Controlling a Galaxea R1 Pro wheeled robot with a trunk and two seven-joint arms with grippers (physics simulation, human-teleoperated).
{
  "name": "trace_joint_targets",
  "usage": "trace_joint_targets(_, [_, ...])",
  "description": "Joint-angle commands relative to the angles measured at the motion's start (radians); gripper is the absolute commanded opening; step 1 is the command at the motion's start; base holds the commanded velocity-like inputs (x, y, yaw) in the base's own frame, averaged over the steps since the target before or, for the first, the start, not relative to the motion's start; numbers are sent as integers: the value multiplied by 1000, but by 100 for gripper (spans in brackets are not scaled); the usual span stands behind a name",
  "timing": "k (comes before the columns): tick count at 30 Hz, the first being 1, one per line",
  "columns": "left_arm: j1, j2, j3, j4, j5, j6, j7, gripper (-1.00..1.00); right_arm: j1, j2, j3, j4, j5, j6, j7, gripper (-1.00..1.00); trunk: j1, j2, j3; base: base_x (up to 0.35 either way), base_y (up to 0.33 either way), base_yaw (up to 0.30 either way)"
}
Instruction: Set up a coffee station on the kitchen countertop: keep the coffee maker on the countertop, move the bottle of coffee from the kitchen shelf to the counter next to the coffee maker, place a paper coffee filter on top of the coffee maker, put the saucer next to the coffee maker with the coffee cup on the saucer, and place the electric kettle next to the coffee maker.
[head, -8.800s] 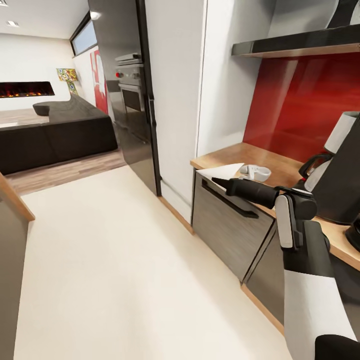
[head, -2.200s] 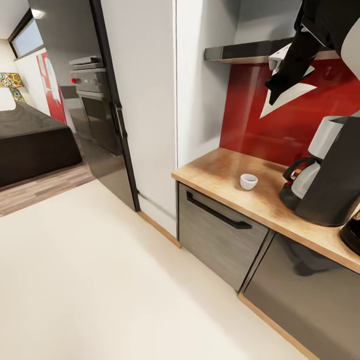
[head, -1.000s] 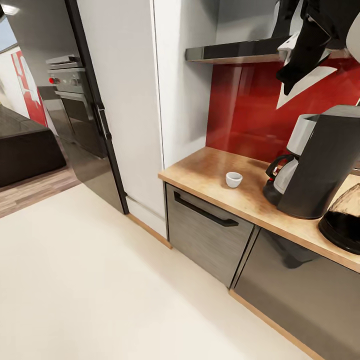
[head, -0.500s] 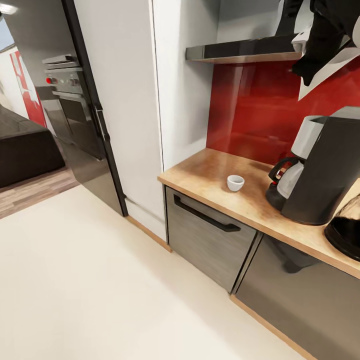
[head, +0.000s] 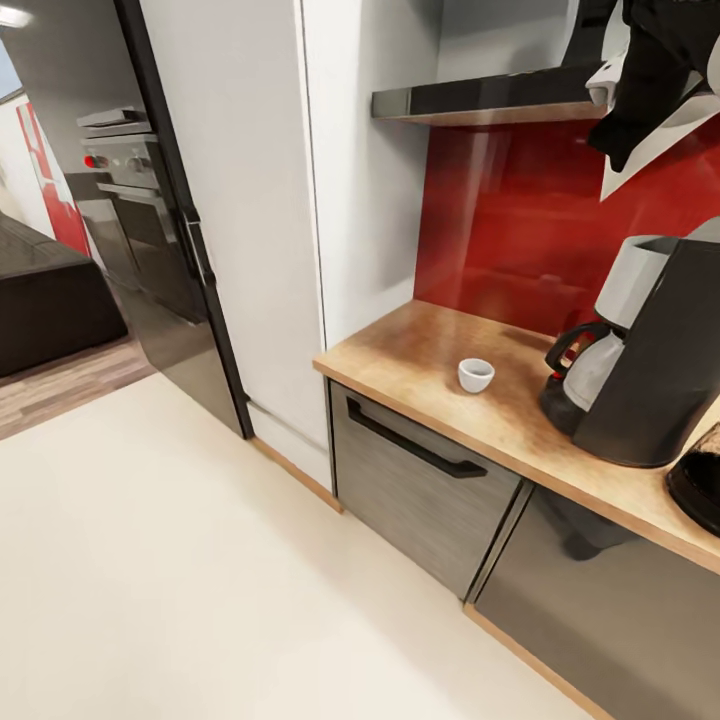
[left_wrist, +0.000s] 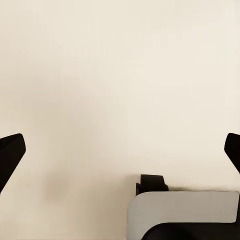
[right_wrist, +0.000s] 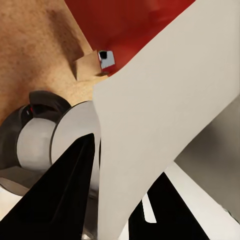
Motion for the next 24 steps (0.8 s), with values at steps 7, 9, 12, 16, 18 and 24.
trace_joint_targets(7, [0, 0, 0, -1, 3, -1, 1, 100, 2, 0, -4, 2, 8, 6, 7, -100, 0, 0, -1, 10, 0, 0])
trace_joint_targets(9, [0, 0, 0, -1, 3, -1, 1, 100, 5, -1, -4, 3, 8, 6, 7, -100, 0, 0, -1, 1, 0, 0])
trace_joint_targets(12, [0, 0, 0, -1, 3, -1, 1, 100, 7, -4, -4, 3, 8, 6, 7, -100, 0, 0, -1, 0, 0, 0])
trace_joint_targets(16, [0, 0, 0, -1, 3, -1, 1, 100, 9, -13, -4, 4, 8, 6, 7, -100, 0, 0, -1, 0, 0, 0])
trace_joint_targets(18, [0, 0, 0, -2, 3, -1, 1, 100, 17, -21, -4, 4, 8, 6, 7, -100, 0, 0, -1, 0, 0, 0])
trace_joint_targets(24, [0, 0, 0, -1, 3, -1, 1, 100, 33, -43, -4, 4, 8, 6, 5, -100, 0, 0, -1, 0, 0, 0])
